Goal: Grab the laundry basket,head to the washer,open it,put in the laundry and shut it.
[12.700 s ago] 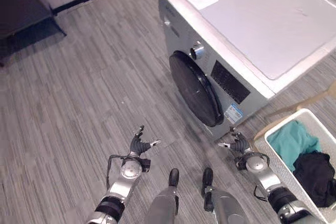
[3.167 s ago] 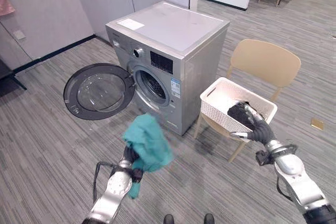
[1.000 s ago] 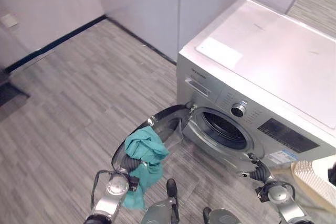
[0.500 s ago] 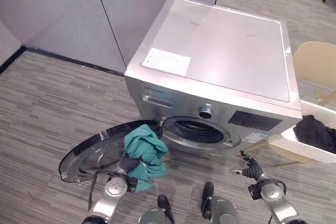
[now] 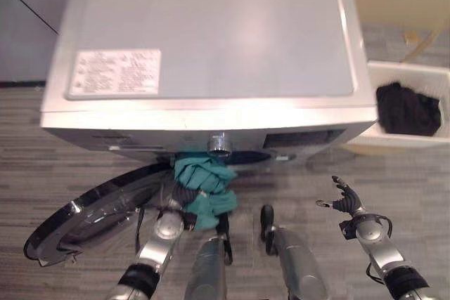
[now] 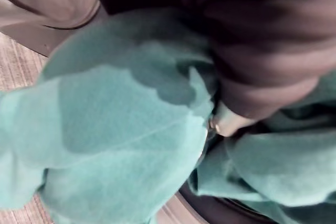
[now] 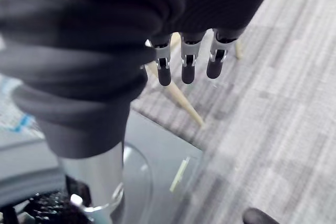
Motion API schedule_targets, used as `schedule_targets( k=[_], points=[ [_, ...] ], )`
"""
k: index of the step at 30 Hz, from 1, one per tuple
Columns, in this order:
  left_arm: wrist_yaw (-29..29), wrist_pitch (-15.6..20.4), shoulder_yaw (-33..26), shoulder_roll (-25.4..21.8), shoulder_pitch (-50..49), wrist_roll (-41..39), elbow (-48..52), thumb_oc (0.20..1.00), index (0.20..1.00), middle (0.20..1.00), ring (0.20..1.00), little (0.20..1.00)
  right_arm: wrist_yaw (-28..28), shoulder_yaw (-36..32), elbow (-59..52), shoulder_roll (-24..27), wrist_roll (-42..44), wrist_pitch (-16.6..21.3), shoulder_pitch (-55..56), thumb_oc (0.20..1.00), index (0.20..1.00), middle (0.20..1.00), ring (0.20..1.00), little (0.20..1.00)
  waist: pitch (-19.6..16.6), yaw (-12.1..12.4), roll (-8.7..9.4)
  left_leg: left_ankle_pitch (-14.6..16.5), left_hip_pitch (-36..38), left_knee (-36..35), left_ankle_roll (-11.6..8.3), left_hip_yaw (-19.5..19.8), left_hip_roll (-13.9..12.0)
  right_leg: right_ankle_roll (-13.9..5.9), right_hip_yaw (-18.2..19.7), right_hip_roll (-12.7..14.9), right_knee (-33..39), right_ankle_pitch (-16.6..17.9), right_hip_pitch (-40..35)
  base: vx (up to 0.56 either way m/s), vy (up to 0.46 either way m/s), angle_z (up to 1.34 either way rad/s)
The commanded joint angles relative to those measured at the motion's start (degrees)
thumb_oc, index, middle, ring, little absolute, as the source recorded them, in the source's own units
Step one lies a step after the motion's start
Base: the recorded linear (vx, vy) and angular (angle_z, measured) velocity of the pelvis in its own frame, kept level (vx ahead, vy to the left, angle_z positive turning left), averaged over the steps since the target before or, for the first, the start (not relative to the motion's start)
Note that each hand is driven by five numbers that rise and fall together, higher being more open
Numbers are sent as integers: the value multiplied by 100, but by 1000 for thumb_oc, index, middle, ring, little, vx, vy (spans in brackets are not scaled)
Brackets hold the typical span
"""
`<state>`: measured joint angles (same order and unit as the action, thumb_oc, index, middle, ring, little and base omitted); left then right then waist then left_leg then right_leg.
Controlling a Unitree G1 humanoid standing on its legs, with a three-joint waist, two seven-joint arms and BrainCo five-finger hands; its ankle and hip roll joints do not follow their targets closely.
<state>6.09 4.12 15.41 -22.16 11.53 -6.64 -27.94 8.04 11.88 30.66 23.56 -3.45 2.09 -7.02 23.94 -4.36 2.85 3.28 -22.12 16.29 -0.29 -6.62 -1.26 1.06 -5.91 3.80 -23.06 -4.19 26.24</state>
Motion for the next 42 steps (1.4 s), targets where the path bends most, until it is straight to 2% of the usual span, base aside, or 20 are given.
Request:
schedule_targets(
  k=[1, 5, 6, 7, 9, 11, 12, 13, 16, 17, 18, 23, 26, 27, 28, 31, 32, 36, 40, 42],
  points=[
    [423, 379, -25, -99, -84, -223, 493, 200, 200, 200, 200, 200, 295, 28, -282, 35, 277, 188, -20, 1000, 1000, 1000, 1000, 1000, -124, 82, 26, 880, -314, 919, -37, -124, -224, -531, 263, 333, -107, -333, 258, -99, -22, -7],
    [788, 410, -27, -83, 539, -303, 728, 200, 200, 200, 200, 200, 540, -45, -596, 86, 317, 242, -200, 1000, 1000, 1000, 1000, 1000, -70, -91, 41, 1159, -1332, 1972, -55, -156, -467, -420, 314, 333, -915, -516, 1286, -123, -59, -5],
    [788, 410, -27, -82, 539, -303, 728, 200, 200, 200, 200, 200, 540, -45, -596, 86, 317, 242, -199, 1000, 1000, 1000, 1000, 1000, -76, -91, 40, 1161, -1340, 1977, -55, -155, -469, -420, 313, 332, -918, -517, 1293, -145, -31, 0],
    [1018, 425, 27, -81, 924, -164, 839, 200, 200, 200, 200, 200, 678, -82, -795, 93, 332, 272, -280, 1000, 1000, 1000, 1000, 1000, -48, -197, 17, 1352, -1893, 2616, -45, -185, -609, -353, 394, 287, -1428, -669, 1858, -137, -10, 0],
    [1172, 416, 42, -114, 1177, -77, 881, 200, 200, 200, 200, 200, 741, -115, -897, 97, 340, 287, -315, 1000, 1000, 1000, 1000, 1000, -45, -245, -10, 1465, -2196, 2963, -26, -205, -677, -323, 454, 250, -1743, -748, 2204, -116, 6, -6],
    [1643, 384, 75, -263, 1973, 77, 655, 200, 200, 200, 200, 200, 865, -96, -1146, 67, 423, 438, -404, 1000, 1000, 1000, 1000, 1000, -3, -383, -59, 1703, -2902, 3703, 71, -230, -860, -253, 599, 108, -2378, -932, 2954, -100, 36, -38],
    [1996, 366, 85, -559, 2677, 139, 296, 200, 200, 200, 200, 200, 921, -50, -1247, 56, 451, 552, -421, 1000, 1000, 1000, 1000, 1000, -7, -469, -98, 1876, -3312, 4108, 173, -207, -1014, -266, 659, 11, -2737, -1046, 3423, -53, 23, -56],
    [2000, 375, 96, -562, 2706, 135, 271, 200, 200, 200, 200, 200, 921, -56, -1247, 51, 450, 551, -431, 1000, 1000, 1000, 1000, 1000, -16, -460, -100, 1893, -3354, 4142, 174, -203, -1023, -266, 660, 5, -2765, -1058, 3464, -45, 19, -59],
    [2360, 323, 155, -1136, 3628, 220, -123, 200, 200, 200, 200, 200, 896, -31, -1394, 93, 468, 727, -329, 1000, 1000, 1000, 1000, 1000, 0, -594, -148, 2098, -3872, 4685, 297, -68, -1168, -276, 686, -103, -3209, -1186, 3982, -10, -9, -36],
    [2563, 309, 217, -1550, 4202, 269, -376, 200, 200, 200, 200, 200, 873, -47, -1449, 140, 492, 814, -309, 1000, 1000, 1000, 1000, 1000, 10, -673, -186, 2207, -4150, 4984, 350, -6, -1243, -264, 707, -138, -3430, -1271, 4241, 10, -9, -23],
    [2566, 319, 234, -1556, 4233, 263, -401, 200, 200, 200, 200, 200, 872, -53, -1449, 132, 494, 815, -319, 1000, 1000, 1000, 1000, 1000, 9, -668, -187, 2218, -4183, 5010, 349, 4, -1247, -263, 701, -140, -3451, -1280, 4268, 18, -10, -21],
    [2961, 297, 902, -2481, 5825, 348, -1454, 200, 200, 200, 200, 200, 741, 11, -1502, 287, 746, 1065, -329, 1000, 1000, 1000, 1000, 1000, -24, -863, -237, 2336, -4799, 5475, 363, 118, -1297, -249, 710, -219, -3844, -1353, 4842, 12, -7, -5],
    [3246, 268, 1225, -2728, 6509, 310, -1887, 200, 200, 200, 200, 200, 723, 126, -1535, 348, 856, 1203, -357, 1000, 1000, 1000, 1000, 1000, -45, -934, -244, 2352, -5087, 5606, 345, 146, -1334, -243, 704, -256, -3915, -1329, 5121, 10, 7, 0],
    [3252, 197, 1315, -2794, 6633, 320, -2020, 642, 642, 642, 642, 642, 712, 153, -1584, 392, 883, 1234, -365, 1000, 1000, 1000, 1000, 1000, -39, -961, -246, 2356, -5162, 5632, 348, 152, -1342, -248, 704, -279, -3911, -1313, 5193, -8, 6, -5],
    [3154, 164, 1399, -2800, 6717, 236, -2152, 1000, 1000, 1000, 1000, 1000, 713, 174, -1591, 419, 923, 1226, -390, 1000, 1000, 1000, 1000, 1000, -41, -956, -250, 2348, -5260, 5678, 352, 179, -1347, -253, 697, -285, -3918, -1294, 5251, -6, 1, -7],
    [2558, 57, 1818, -2747, 7036, 163, -2717, 1000, 1000, 1000, 1000, 1000, 645, 240, -1464, 482, 959, 1119, -512, 1000, 1000, 1000, 1000, 1000, -49, -926, -301, 2310, -5452, 5778, 355, 250, -1337, -267, 644, -279, -3956, -1256, 5350, -9, -13, -7],
    [2558, 57, 1818, -2747, 7036, 163, -2717, 1000, 1000, 1000, 1000, 1000, 645, 240, -1464, 482, 959, 1119, -512, 1000, 1000, 1000, 1000, 1000, -49, -926, -301, 2310, -5452, 5778, 355, 250, -1337, -267, 644, -279, -3956, -1256, 5350, 0, 0, 0],
    [1685, -94, 2043, -2495, 6694, 722, -3049, 1000, 1000, 1000, 1000, 1000, 494, 187, -1359, 544, 870, 1051, -480, 1000, 1000, 1000, 1000, 1000, -126, -837, -302, 2311, -5366, 5836, 373, 273, -1299, -230, 593, -269, -4064, -1322, 5269, 7, -31, 2],
    [1493, -72, 1770, -2256, 6132, 720, -2929, 1000, 1000, 1000, 1000, 1000, 440, 174, -1228, 495, 917, 1025, -448, 1000, 1000, 1000, 1000, 1000, -196, -772, -290, 2270, -5099, 5624, 330, 237, -1226, -201, 575, -185, -3963, -1330, 5033, -21, -25, 16],
    [1497, -11, 1453, -2173, 5439, 728, -2486, 1000, 1000, 1000, 1000, 1000, 453, 199, -1087, 411, 913, 952, -433, 1000, 1000, 1000, 1000, 1000, -258, -662, -301, 2155, -4721, 5189, 241, 199, -1174, -205, 537, -105, -3642, -1264, 4664, -51, -26, 16]
  ],
)
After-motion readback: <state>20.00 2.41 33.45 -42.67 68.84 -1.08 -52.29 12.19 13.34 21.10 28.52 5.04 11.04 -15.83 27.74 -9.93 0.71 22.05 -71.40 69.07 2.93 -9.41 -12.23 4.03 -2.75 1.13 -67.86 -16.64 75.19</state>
